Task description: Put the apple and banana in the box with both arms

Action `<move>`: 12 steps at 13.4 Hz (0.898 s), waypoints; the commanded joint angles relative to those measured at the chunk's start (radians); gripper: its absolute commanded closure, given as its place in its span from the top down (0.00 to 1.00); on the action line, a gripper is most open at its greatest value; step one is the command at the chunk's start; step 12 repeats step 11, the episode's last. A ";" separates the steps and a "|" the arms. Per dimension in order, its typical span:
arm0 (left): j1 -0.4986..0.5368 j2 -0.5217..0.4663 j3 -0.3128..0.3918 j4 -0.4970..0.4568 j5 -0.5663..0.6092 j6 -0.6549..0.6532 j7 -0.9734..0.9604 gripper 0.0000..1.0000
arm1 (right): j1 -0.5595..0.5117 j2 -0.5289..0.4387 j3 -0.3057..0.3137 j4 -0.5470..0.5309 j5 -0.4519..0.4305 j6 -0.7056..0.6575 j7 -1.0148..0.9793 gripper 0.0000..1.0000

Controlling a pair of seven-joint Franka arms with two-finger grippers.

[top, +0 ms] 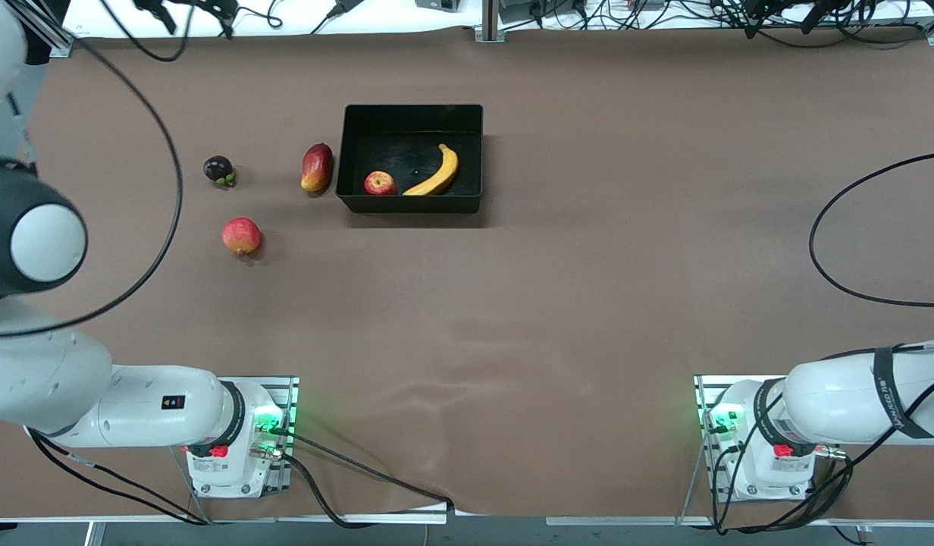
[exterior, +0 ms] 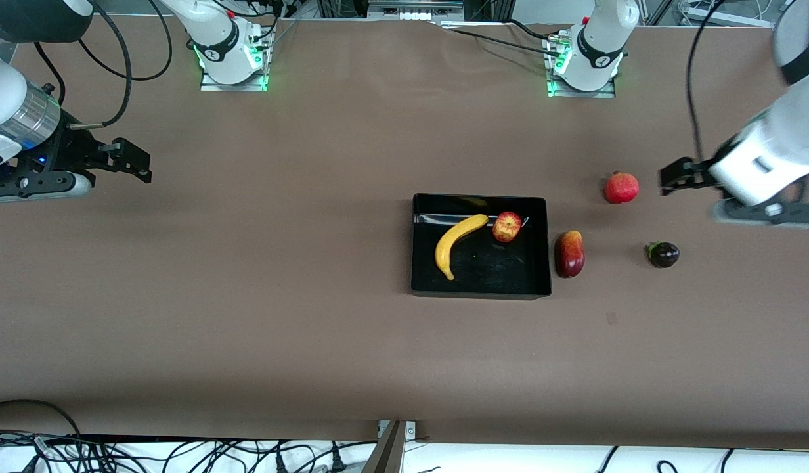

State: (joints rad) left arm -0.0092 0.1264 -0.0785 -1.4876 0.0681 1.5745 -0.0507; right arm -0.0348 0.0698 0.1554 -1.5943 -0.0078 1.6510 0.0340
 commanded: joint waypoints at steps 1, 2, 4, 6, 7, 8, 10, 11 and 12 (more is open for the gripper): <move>-0.066 -0.145 0.054 -0.189 -0.024 0.114 0.009 1.00 | -0.004 0.007 0.001 0.017 -0.003 -0.003 -0.011 1.00; -0.066 -0.154 0.060 -0.203 -0.031 0.098 0.011 1.00 | -0.004 0.007 0.001 0.017 -0.003 -0.005 -0.011 1.00; -0.066 -0.143 0.074 -0.189 -0.031 0.058 0.009 1.00 | -0.004 0.007 0.001 0.017 -0.003 -0.003 -0.011 1.00; -0.058 -0.117 0.075 -0.154 -0.031 0.030 0.011 1.00 | -0.004 0.008 0.001 0.017 -0.003 -0.003 -0.011 1.00; -0.054 -0.110 0.075 -0.143 -0.031 0.029 0.011 1.00 | -0.004 0.007 0.001 0.017 -0.003 -0.005 -0.011 1.00; -0.055 -0.105 0.077 -0.135 -0.031 0.029 0.009 1.00 | -0.004 0.007 0.001 0.017 -0.003 -0.005 -0.011 1.00; -0.055 -0.097 0.074 -0.126 -0.033 0.015 0.011 1.00 | -0.004 0.007 0.001 0.017 -0.001 -0.005 -0.011 1.00; -0.055 -0.097 0.074 -0.126 -0.031 0.009 0.009 1.00 | -0.004 0.007 0.001 0.017 -0.003 -0.003 -0.011 1.00; -0.055 -0.097 0.074 -0.126 -0.031 0.009 0.009 1.00 | -0.004 0.007 0.001 0.017 -0.003 -0.003 -0.011 1.00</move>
